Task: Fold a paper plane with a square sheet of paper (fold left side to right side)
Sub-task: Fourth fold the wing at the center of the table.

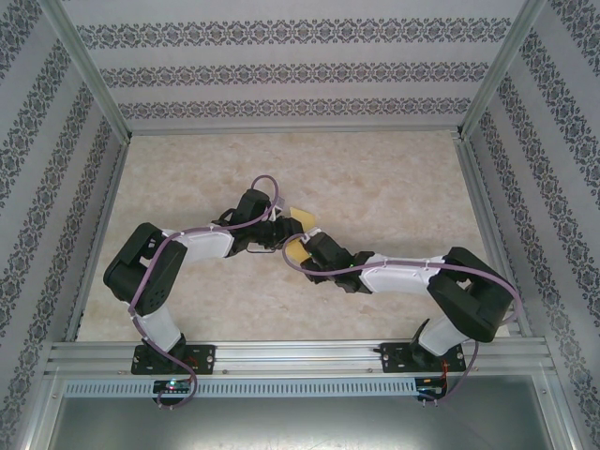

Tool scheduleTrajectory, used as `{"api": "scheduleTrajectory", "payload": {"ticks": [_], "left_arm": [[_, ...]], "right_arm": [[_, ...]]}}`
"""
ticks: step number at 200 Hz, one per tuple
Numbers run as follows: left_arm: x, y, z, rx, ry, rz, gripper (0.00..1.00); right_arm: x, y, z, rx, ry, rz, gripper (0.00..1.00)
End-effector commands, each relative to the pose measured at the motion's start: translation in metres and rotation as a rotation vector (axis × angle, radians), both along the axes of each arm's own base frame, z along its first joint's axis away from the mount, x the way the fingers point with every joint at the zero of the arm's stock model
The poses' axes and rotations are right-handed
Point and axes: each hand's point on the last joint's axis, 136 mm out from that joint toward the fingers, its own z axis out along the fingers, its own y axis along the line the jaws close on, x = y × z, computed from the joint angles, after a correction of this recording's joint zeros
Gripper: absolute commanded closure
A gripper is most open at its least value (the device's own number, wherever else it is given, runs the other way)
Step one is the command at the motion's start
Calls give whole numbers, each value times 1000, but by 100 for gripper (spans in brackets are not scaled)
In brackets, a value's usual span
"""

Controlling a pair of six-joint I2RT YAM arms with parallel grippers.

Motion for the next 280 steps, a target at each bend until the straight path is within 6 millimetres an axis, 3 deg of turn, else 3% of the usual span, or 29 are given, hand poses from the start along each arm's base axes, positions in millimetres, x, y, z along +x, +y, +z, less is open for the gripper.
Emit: {"api": "scheduleTrajectory", "payload": {"ticks": [1,38,98,171,195,209,280], "left_arm": [[0,-6,11,-15,1,-7,66],[-1,-5,10,-4,4,-4,61],[-3,10,6,39,14,19,46],[2,70,15,80,6,137,21],[-1,91,13,92,12,176,20],[-4,92,13,100,5,161,21],[-16,58,-5,40,29,50,39]], "right_arm": [[5,7,5,-5,-25,5,65],[1,6,0,-8,-7,11,78],[-6,1,-12,-16,25,8,85],[-8,1,-17,-14,42,9,86],[-9,5,-13,19,48,10,87],[-10,9,-11,56,71,18,87],[-12,18,-1,297,225,30,88]]}}
